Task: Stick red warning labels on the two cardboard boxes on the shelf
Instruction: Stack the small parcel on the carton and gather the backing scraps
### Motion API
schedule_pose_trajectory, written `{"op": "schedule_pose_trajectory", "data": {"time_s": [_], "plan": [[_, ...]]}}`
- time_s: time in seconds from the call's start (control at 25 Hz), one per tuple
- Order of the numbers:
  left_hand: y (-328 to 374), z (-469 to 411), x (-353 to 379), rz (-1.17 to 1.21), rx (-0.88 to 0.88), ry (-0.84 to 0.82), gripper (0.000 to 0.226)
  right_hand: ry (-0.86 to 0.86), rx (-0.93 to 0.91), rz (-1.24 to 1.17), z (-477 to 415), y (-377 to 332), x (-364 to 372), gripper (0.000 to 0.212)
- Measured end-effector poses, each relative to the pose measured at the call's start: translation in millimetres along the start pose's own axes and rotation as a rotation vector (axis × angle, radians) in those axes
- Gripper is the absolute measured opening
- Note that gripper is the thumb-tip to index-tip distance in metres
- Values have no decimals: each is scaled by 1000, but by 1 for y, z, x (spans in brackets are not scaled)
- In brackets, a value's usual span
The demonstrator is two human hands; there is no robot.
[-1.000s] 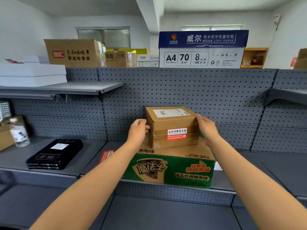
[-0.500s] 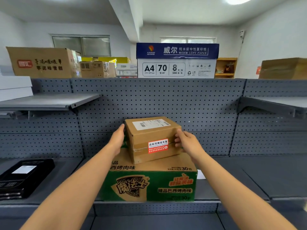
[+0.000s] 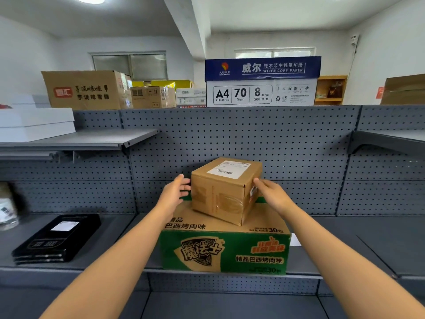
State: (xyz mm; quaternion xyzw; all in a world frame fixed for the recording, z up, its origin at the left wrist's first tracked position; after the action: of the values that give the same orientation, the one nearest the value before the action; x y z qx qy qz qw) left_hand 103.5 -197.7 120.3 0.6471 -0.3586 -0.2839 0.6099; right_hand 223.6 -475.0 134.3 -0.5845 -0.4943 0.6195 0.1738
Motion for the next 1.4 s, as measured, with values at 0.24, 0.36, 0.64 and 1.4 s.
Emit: {"op": "schedule_pose_trajectory", "data": {"time_s": [0.24,0.36,0.64,1.4], "plan": [[9,20,16,-37,67,-55,46,107,-195,116,23,12,6,70],[9,25,20,19,67,-5,43,88,-168,200,22,12,15,85],[5,47,17,-19,106,51,27,69,-202,138,23,7,15,58],[-7,111,240,-444,594,-139,13,120,-47,114,34,119,-117,45]]}}
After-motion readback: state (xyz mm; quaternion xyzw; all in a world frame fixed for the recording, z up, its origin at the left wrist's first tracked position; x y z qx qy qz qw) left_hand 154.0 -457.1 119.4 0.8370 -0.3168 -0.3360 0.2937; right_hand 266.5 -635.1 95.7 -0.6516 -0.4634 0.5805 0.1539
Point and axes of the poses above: each hand's wrist, its own z-axis away from the middle knuckle, its own x-axis out of the palm, y = z × x, the point moved 2 cm from there along -z, towards the middle knuckle, and after that the axes turned 9 degrees about z, right-handed, at the moved point
